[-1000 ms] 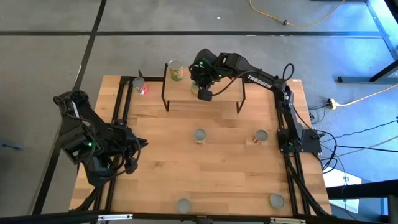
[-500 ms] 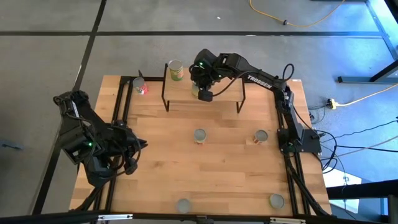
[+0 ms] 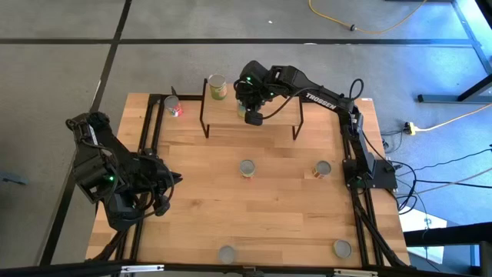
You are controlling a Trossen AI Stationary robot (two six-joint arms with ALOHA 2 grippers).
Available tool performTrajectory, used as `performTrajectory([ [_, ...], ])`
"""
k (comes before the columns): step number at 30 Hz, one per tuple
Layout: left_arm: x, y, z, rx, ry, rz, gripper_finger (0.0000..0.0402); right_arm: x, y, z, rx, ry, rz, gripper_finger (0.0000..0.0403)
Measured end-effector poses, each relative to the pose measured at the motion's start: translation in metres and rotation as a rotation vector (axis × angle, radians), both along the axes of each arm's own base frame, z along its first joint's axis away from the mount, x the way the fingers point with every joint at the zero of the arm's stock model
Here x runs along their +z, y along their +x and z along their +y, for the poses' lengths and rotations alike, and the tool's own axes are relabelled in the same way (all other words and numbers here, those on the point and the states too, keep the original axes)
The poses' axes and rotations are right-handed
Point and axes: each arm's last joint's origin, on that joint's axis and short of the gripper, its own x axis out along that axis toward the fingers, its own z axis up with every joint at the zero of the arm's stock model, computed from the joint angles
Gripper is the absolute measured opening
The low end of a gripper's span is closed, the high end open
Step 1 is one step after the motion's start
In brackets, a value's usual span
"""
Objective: Pick and place cans onto a shelf
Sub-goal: Put the canned carrots on the shelf
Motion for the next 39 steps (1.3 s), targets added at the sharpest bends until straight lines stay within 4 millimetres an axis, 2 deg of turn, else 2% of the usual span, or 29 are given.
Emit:
performTrajectory([
  [5, 0.0, 0.0, 0.0, 0.0, 0.0, 0.0, 0.0041, 0.0, 0.0, 0.0, 0.0, -0.001, 0.0, 0.0005],
  [10, 0.0, 0.0, 0.0, 0.0, 0.0, 0.0, 0.0041, 0.001, 0.0, 0.0, 0.003, -0.004, -0.001, 0.0019],
  [13, 0.0, 0.0, 0.0, 0.0, 0.0, 0.0, 0.0041, 0.004, 0.0, 0.003, 0.007, -0.009, -0.018, 0.0026],
  [16, 0.0, 0.0, 0.0, 0.0, 0.0, 0.0, 0.0041, 0.012, -0.003, 0.009, 0.027, -0.024, -0.032, 0.0014],
  [20, 0.0, 0.0, 0.0, 0.0, 0.0, 0.0, 0.0041, 0.027, -0.011, 0.018, 0.041, -0.08, -0.051, 0.0006],
  [23, 0.0, 0.0, 0.0, 0.0, 0.0, 0.0, 0.0041, 0.037, -0.022, 0.019, -0.032, -0.17, -0.012, 0.0005],
  [25, 0.0, 0.0, 0.0, 0.0, 0.0, 0.0, 0.0041, 0.037, -0.034, 0.015, -0.092, -0.172, 0.056, 0.0004],
  [28, 0.0, 0.0, 0.0, 0.004, -0.002, -0.004, 0.0041, 0.031, -0.05, 0.005, -0.169, -0.102, 0.171, 0.0004],
  [30, 0.0, 0.001, 0.001, 0.024, -0.012, -0.015, 0.0041, 0.025, -0.054, -0.003, -0.192, -0.086, 0.21, 0.0003],
  [33, -0.003, 0.005, 0.004, 0.061, -0.014, -0.013, 0.0041, 0.014, -0.053, -0.015, -0.161, -0.074, 0.209, 0.0002],
  [36, -0.013, 0.013, 0.009, 0.105, 0.012, 0.012, 0.0041, -0.001, -0.052, -0.025, -0.133, -0.014, 0.22, 0.0002],
  [39, -0.022, 0.017, 0.012, 0.125, 0.014, 0.062, 0.0041, -0.014, -0.049, -0.035, -0.123, -0.028, 0.212, 0.0002],
])
